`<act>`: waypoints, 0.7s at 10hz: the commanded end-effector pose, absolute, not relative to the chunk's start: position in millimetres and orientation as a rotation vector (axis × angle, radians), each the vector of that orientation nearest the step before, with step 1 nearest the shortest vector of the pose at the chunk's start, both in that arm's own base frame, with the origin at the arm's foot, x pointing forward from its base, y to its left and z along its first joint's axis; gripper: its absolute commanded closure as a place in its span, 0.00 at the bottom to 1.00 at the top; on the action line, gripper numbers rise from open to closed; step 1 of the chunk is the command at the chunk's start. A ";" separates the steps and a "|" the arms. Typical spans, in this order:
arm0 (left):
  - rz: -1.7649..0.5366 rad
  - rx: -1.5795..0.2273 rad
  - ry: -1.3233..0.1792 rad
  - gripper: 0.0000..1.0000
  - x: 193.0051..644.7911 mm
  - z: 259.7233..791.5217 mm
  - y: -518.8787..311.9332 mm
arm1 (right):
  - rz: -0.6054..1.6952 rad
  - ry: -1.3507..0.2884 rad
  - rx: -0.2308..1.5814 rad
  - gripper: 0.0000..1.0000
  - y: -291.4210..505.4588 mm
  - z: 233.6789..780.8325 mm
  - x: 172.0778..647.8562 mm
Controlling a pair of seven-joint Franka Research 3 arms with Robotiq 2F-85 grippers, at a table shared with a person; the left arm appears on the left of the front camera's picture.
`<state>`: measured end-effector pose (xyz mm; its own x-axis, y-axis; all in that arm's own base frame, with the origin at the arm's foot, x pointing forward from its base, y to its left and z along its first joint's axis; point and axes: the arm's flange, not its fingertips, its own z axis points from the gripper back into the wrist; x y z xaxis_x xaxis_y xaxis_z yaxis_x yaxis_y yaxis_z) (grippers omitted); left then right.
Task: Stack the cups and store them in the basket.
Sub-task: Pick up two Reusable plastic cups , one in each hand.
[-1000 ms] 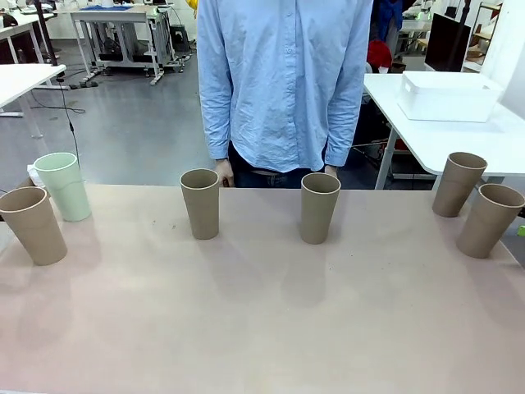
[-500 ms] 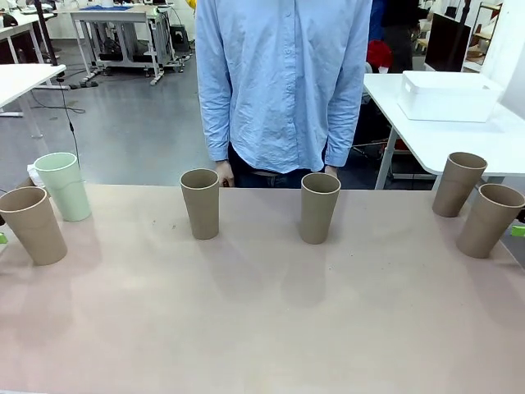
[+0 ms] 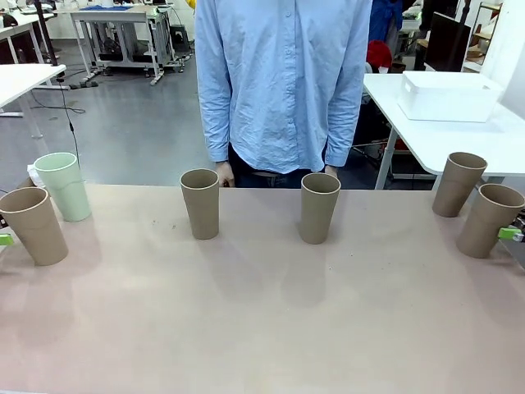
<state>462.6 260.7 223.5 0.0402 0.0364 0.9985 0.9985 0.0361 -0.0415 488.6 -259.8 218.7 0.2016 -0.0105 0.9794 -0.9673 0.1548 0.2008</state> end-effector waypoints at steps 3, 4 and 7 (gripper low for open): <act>-1.099 -1.188 -1.253 0.00 459.5 230.4 252.7 | 0.926 -1.159 1.162 0.00 -249.6 216.3 492.0; -1.092 -1.167 -1.255 0.00 460.9 229.1 249.7 | 0.922 -1.164 1.156 0.00 -247.5 215.9 493.0; -1.092 -1.126 -1.246 0.00 462.6 224.2 240.9 | 0.928 -1.147 1.148 0.00 -237.8 216.3 496.3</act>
<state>467.3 249.7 218.9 0.0362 0.0123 0.9993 0.9952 0.0911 -0.0371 493.7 -248.1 213.2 0.2051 -0.0143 0.9786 -0.9657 0.1599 0.2047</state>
